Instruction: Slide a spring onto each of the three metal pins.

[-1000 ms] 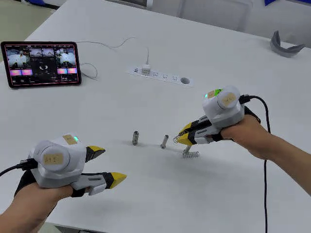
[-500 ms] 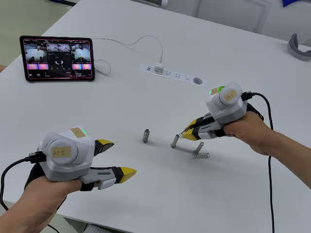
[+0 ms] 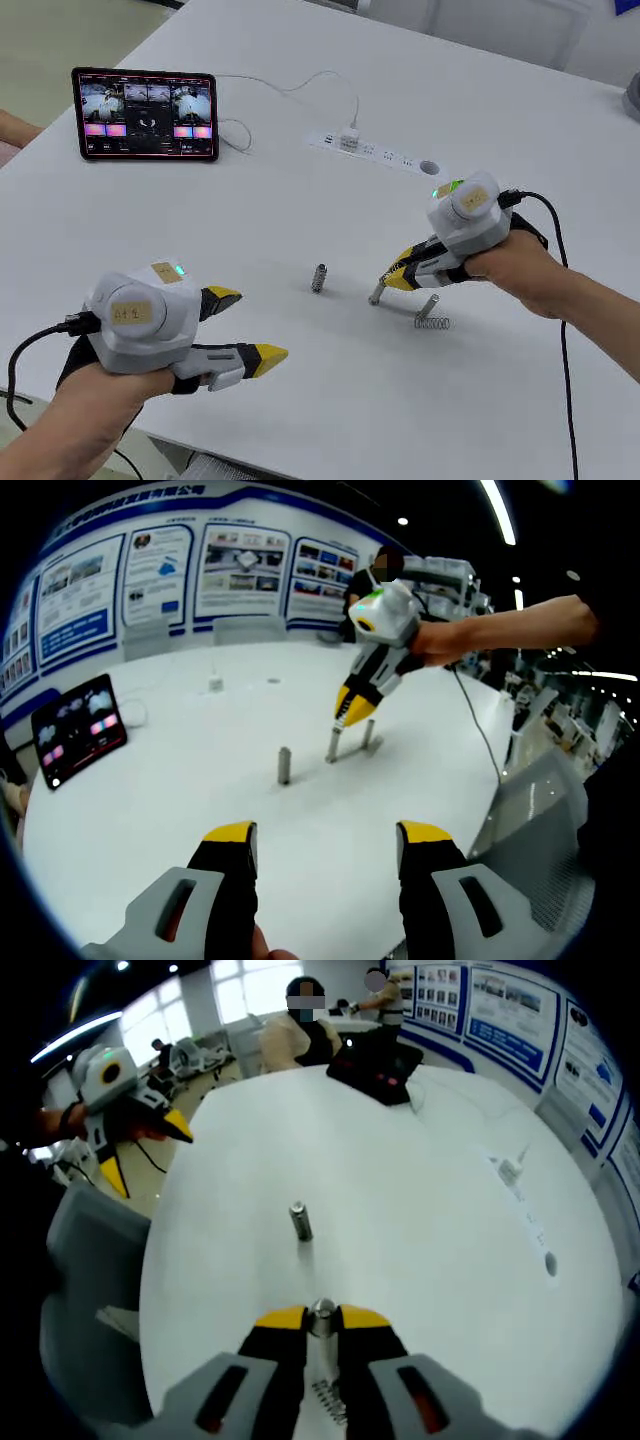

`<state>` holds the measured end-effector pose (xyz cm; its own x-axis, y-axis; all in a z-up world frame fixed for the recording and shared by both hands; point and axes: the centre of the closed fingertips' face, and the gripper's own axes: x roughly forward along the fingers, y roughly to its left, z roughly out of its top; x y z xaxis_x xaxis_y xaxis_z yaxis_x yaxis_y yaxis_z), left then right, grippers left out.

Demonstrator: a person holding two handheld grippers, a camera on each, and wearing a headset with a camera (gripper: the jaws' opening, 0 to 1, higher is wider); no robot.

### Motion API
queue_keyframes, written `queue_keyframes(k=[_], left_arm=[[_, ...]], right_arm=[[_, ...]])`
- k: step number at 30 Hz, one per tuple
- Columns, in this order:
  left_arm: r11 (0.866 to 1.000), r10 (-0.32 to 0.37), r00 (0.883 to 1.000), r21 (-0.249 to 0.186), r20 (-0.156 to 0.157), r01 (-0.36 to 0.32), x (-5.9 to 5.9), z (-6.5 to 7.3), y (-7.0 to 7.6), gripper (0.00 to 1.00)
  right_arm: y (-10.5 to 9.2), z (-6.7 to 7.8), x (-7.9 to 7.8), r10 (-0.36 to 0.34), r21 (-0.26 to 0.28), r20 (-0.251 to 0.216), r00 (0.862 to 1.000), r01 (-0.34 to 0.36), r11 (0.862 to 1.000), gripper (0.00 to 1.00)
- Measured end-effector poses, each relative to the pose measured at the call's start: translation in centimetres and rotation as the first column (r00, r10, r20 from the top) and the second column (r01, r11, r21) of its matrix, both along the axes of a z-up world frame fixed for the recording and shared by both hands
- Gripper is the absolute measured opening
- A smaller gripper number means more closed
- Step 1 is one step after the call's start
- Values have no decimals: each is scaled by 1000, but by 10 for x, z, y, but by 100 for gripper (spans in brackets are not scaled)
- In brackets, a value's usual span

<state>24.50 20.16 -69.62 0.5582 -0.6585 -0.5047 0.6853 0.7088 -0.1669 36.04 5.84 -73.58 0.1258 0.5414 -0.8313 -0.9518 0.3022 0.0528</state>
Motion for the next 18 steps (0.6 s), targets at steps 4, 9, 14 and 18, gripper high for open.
queue_keyframes(k=[4, 9, 14, 18], left_arm=[[1000, -2, 1000, -2, 1, 2, 0, 0, -2, 57], [1000, -7, 1000, -2, 9, 7, 2, 2, -4, 58], [1000, -6, 1000, -6, 15, 6, 4, 4, -4, 57], [1000, -4, 1000, -7, 14, 4, 3, 3, -3, 57]], right_arm=[[0, -3, 1, 5, -9, -3, 1000, -5, 1000, 13], [2, -4, 1, 16, -19, -2, 1000, -16, 1000, 13], [3, -7, 1, 16, -23, -6, 1000, -16, 1000, 13], [4, -10, 1, 19, -30, -8, 1000, -19, 999, 13]])
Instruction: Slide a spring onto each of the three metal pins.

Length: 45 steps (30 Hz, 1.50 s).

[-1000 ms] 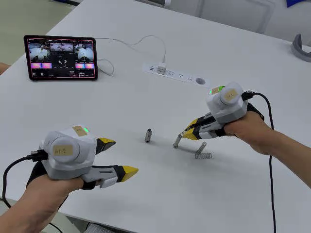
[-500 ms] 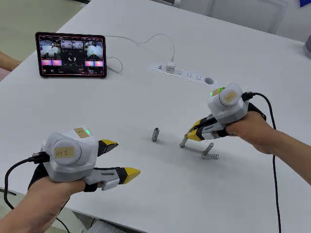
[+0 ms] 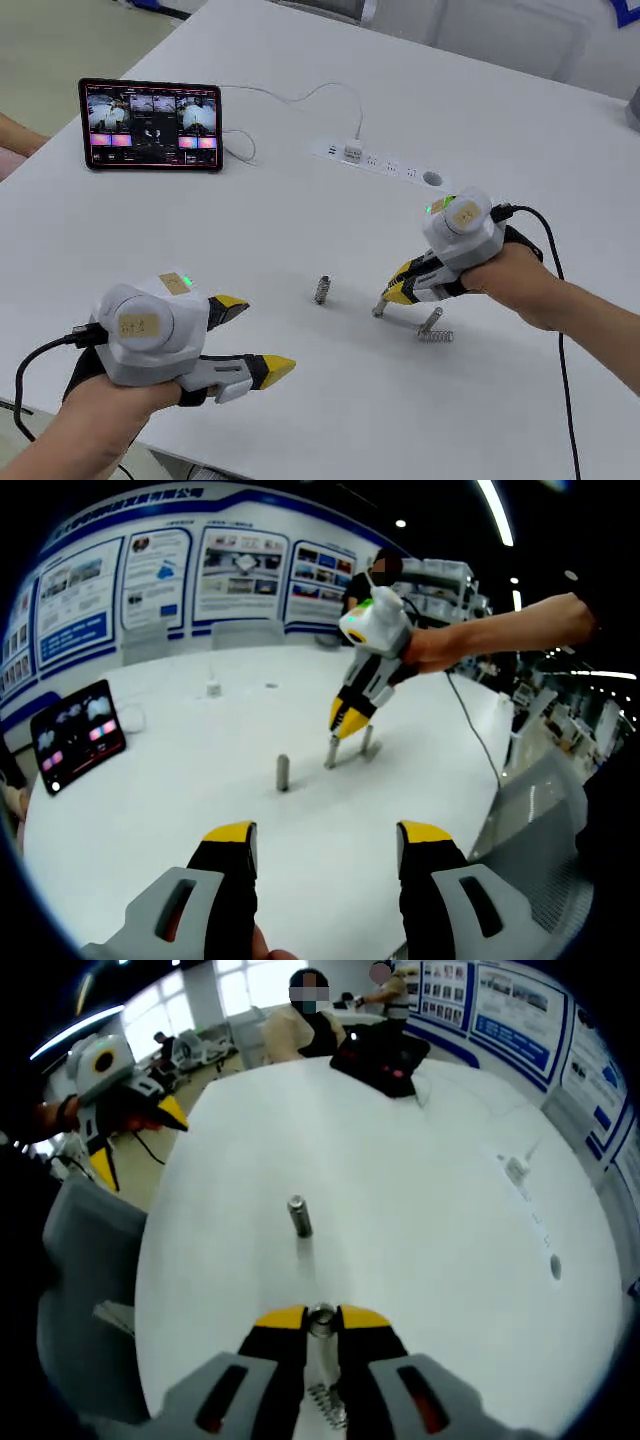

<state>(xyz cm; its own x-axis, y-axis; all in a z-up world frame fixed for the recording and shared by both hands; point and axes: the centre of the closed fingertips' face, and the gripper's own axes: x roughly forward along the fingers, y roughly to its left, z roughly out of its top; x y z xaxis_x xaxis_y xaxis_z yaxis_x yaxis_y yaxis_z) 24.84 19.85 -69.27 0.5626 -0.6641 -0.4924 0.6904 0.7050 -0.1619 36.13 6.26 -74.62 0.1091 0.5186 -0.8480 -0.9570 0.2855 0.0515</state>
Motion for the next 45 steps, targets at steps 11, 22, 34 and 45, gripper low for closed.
queue_keyframes(k=[11, 22, 34, 45], left_arm=[[1000, 3, 1000, 0, -6, -3, -2, -2, 0, 57], [1000, 14, 1000, -3, -10, -14, -4, -3, 4, 57], [1000, 18, 1000, -1, -13, -18, -4, -3, 6, 56], [1000, 21, 1000, 0, -6, -21, -1, 0, 6, 56]], right_arm=[[2, -8, -1, 12, -15, -4, 1000, -12, 1000, 13], [4, -22, -3, 18, -29, -10, 1000, -19, 999, 13], [5, -32, -5, 31, -48, -11, 999, -31, 998, 13], [4, -39, -5, 33, -53, -12, 999, -33, 998, 15]])
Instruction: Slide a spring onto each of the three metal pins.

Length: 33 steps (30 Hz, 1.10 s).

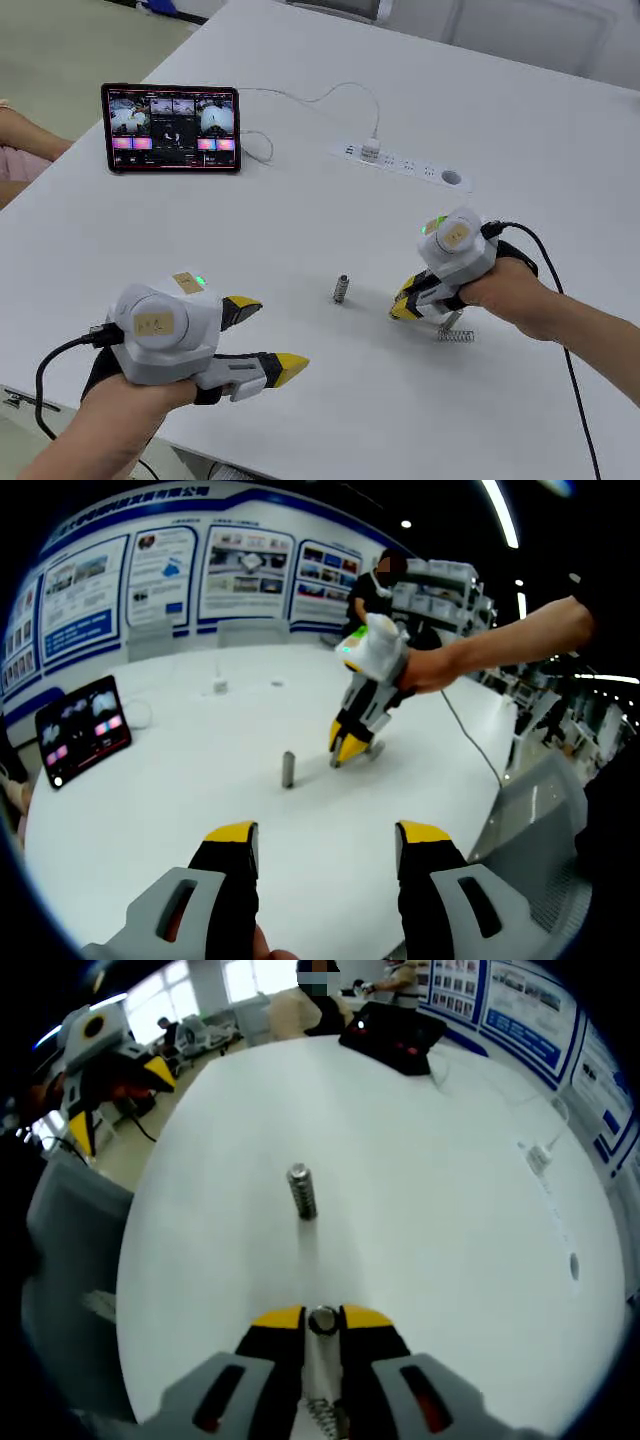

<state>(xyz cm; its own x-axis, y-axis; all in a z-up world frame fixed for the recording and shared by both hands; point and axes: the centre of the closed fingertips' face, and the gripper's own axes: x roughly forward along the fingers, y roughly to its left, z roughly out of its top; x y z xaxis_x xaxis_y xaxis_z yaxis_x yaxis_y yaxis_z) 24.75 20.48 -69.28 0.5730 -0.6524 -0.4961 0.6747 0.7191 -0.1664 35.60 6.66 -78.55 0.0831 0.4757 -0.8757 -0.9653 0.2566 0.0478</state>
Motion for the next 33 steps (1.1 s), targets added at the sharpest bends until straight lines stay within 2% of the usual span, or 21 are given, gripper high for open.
queue_keyframes(k=[3, 6, 12, 16, 19, 22, 33], left_arm=[[1000, 1, 1000, 0, -2, -1, 0, -1, 0, 56], [1000, -1, 1000, 2, -3, 1, 0, 0, -1, 56], [1000, -16, 1000, 1, 0, 16, 1, 2, -6, 57], [1000, -29, 1000, 0, 3, 29, 3, 3, -12, 57], [999, -41, 999, 2, 4, 41, 4, 3, -16, 57], [999, -53, 999, 1, 6, 53, 5, 4, -20, 58], [996, -92, 996, 7, 17, 92, 9, 6, -28, 58]], right_arm=[[-3, 1, -2, -5, -9, 3, 1000, 5, 1000, 20], [-8, 4, -3, -26, 5, -2, 1000, 26, 1000, 23], [-17, 16, 0, -110, 56, 11, 994, 110, 992, 30], [-22, 23, 0, -142, 92, 23, 990, 139, 986, 33], [-21, 32, 0, -193, 150, 22, 981, 188, 971, 36], [-23, 39, -4, -235, 197, -5, 972, 231, 953, 39], [-33, 56, -9, -317, 280, 18, 948, 300, 912, 45]])
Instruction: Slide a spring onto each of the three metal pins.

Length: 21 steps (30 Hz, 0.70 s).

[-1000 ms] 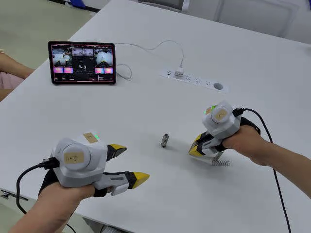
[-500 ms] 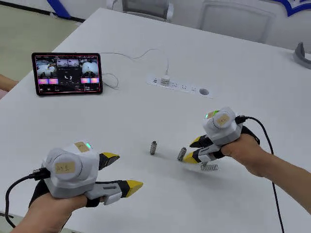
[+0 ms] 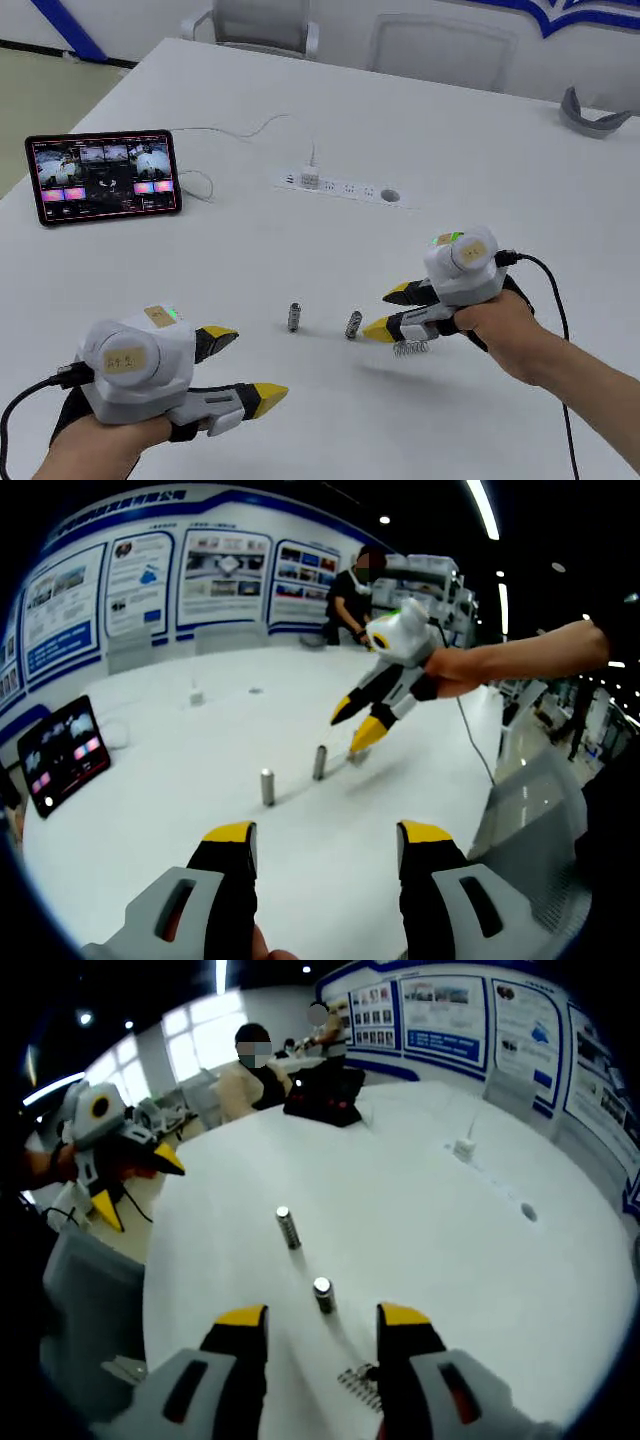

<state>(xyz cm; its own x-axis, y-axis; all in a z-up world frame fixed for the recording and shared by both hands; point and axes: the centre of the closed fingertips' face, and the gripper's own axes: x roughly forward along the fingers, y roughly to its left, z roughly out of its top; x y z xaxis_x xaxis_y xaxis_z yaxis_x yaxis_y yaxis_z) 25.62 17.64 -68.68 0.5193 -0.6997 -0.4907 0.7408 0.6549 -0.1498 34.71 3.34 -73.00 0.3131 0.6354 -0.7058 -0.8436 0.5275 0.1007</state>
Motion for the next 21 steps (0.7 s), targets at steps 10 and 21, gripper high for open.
queue_keyframes(k=[10, 21], left_arm=[[1000, -22, 1000, 3, 1, 22, 1, -1, -7, 58], [999, -44, 999, 3, 1, 44, 6, -5, -12, 58]], right_arm=[[-12, 6, -9, -81, 54, 8, 997, 81, 995, 50], [-32, 8, -18, -173, 96, 20, 985, 170, 981, 52]])
